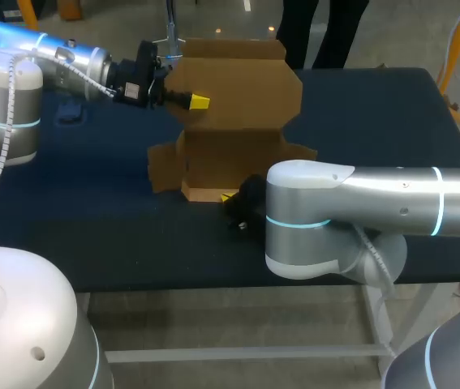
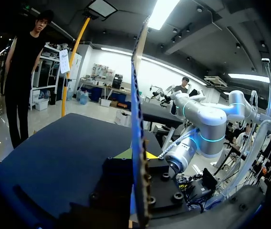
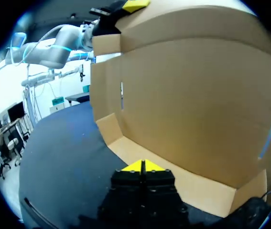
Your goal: Assemble the packaging by folding the flat box into shape, placing the metal phone stand inside, and closing the box properly
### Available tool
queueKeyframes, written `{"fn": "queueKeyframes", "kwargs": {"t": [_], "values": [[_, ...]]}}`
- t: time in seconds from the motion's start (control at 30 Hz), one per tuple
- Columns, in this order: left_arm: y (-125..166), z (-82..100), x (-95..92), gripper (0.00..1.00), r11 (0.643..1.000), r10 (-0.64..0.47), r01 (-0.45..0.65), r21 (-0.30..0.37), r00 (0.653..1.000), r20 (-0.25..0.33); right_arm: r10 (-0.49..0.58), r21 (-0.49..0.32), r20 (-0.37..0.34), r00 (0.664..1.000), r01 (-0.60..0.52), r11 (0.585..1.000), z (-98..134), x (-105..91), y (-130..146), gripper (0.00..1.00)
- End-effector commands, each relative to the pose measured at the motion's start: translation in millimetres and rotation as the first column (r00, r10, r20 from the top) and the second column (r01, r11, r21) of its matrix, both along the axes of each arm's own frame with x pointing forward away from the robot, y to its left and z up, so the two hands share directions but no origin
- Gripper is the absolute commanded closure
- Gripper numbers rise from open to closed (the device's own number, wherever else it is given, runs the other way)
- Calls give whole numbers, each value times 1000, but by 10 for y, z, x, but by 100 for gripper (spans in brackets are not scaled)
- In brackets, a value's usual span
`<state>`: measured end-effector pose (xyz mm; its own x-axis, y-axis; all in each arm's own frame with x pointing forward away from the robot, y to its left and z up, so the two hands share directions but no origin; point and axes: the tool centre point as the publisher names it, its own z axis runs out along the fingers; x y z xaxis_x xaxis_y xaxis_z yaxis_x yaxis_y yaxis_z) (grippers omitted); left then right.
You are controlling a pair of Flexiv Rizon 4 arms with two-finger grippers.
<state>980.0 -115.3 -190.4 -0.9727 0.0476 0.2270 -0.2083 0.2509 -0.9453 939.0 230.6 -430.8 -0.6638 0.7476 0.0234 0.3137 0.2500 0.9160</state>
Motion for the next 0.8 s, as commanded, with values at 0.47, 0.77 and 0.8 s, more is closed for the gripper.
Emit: {"fn": "queueKeyframes", "kwargs": {"t": [0.47, 0.77, 0.8], "values": [[-54, -168, -359, 100, 1000, 4, -3, -9, 998, 66, -6, -2, 2, 1000, 6, 1000, -81, 15, 35, 100], [-63, -220, -452, 100, 1000, 12, -11, -17, 998, 62, -6, -2, 2, 1000, 6, 1000, -81, 15, 35, 100], [-61, -229, -460, 100, 1000, 14, -13, -19, 998, 59, -6, -2, 2, 1000, 6, 1000, -81, 15, 35, 100]]}}
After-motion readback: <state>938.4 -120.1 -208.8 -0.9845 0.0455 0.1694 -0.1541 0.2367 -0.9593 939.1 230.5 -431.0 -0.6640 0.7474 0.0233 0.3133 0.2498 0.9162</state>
